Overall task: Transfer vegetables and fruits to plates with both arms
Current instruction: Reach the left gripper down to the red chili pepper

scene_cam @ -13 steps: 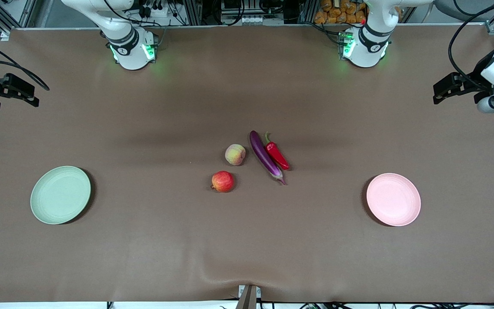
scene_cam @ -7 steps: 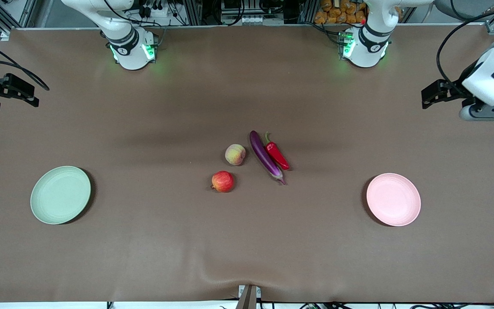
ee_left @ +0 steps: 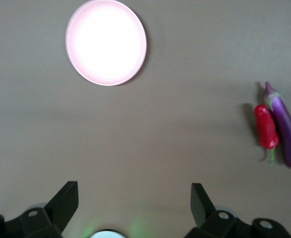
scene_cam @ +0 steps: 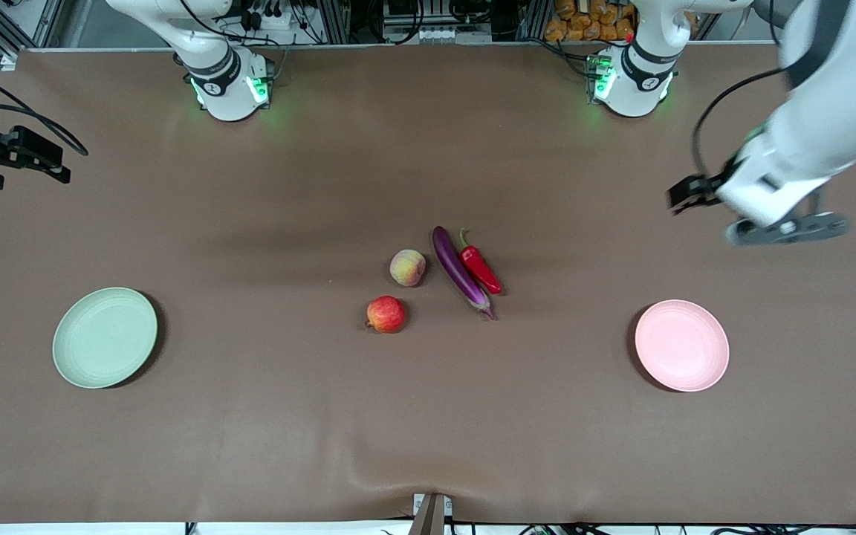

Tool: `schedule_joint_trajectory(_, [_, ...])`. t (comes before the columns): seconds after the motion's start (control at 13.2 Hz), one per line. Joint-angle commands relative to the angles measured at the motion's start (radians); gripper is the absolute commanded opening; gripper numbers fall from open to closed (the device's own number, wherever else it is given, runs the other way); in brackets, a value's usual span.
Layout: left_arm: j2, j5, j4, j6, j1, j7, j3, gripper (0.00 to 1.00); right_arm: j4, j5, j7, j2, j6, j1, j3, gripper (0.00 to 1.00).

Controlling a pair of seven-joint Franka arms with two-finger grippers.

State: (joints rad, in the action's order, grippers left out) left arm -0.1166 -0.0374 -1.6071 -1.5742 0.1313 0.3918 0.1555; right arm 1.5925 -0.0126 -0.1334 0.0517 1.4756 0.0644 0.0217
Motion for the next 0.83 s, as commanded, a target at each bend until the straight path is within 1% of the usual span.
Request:
schedule_joint_trajectory(0.0, [0.002,0.017,-0.152,-0.16,-0.002,0.171,0.056,1.0,0.007,-0.01,-0.014,0.01,0.0,0.002,0.0,1.0])
schedule_joint_trajectory(0.15, [-0.012,0.017,-0.241,-0.294,0.002,0.283,0.102,1.0,0.007,-0.01,-0.014,0.01,0.005,-0.001,0.0,1.0])
schedule_joint_trajectory(0.3, [-0.055,0.017,-0.31,-0.409,0.001,0.384,0.168,1.0,0.009,-0.01,-0.014,0.01,-0.003,0.002,0.001,1.0])
schedule_joint_trajectory(0.45, [-0.095,0.017,-0.397,-0.582,0.002,0.496,0.212,1.0,0.011,-0.01,-0.014,0.01,-0.003,-0.001,0.001,1.0])
schedule_joint_trajectory(0.6, [-0.161,0.014,-0.419,-0.724,0.039,0.646,0.243,1.0,0.012,-0.01,-0.014,0.01,-0.003,-0.001,0.001,1.0])
schedule_joint_trajectory(0.75, [-0.231,0.002,-0.412,-0.84,0.088,0.769,0.242,1.0,0.014,-0.01,-0.012,0.01,-0.003,0.0,0.001,1.0])
